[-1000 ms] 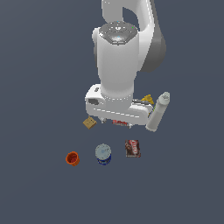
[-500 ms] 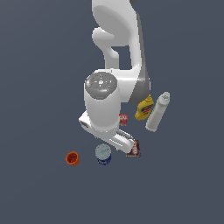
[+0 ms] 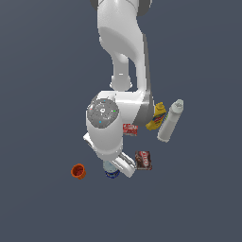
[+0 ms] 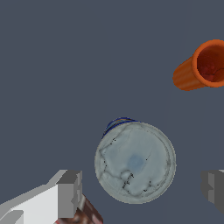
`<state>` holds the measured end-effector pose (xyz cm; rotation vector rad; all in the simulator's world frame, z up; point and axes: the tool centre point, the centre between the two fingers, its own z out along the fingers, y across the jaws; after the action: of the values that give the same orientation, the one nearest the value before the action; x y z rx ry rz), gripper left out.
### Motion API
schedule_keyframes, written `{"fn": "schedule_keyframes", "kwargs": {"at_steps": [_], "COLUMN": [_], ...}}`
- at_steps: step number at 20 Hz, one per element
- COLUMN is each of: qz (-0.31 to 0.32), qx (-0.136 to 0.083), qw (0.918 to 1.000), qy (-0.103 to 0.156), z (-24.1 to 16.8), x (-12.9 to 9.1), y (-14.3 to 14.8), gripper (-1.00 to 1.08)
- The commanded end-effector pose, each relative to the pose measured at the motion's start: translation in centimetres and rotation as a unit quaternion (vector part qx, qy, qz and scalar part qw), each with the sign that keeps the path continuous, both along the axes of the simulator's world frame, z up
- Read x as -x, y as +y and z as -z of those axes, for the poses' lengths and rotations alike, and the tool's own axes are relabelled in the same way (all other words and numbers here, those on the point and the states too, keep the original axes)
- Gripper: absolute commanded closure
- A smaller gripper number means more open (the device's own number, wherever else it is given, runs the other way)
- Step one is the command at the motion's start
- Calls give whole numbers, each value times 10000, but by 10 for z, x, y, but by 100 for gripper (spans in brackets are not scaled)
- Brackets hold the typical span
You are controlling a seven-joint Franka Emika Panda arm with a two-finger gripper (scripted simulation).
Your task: Pick up a designated object from a clutter of objects.
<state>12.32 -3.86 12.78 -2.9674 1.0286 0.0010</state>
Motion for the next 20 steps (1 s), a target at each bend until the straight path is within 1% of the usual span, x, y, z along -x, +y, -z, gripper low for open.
{"fn": "schedule_keyframes", "kwargs": {"at_steps": [1, 6, 15, 20], "qz": [59, 40, 62, 65], "qx": [5, 4, 6, 6], "qw": [10000, 10000, 10000, 10000], "qy": [-2, 3, -1, -1], "z": [3, 6, 47, 54], "x": [-1, -1, 0, -1], "y": [-1, -1, -2, -2], "gripper": [-92, -92, -92, -92]}}
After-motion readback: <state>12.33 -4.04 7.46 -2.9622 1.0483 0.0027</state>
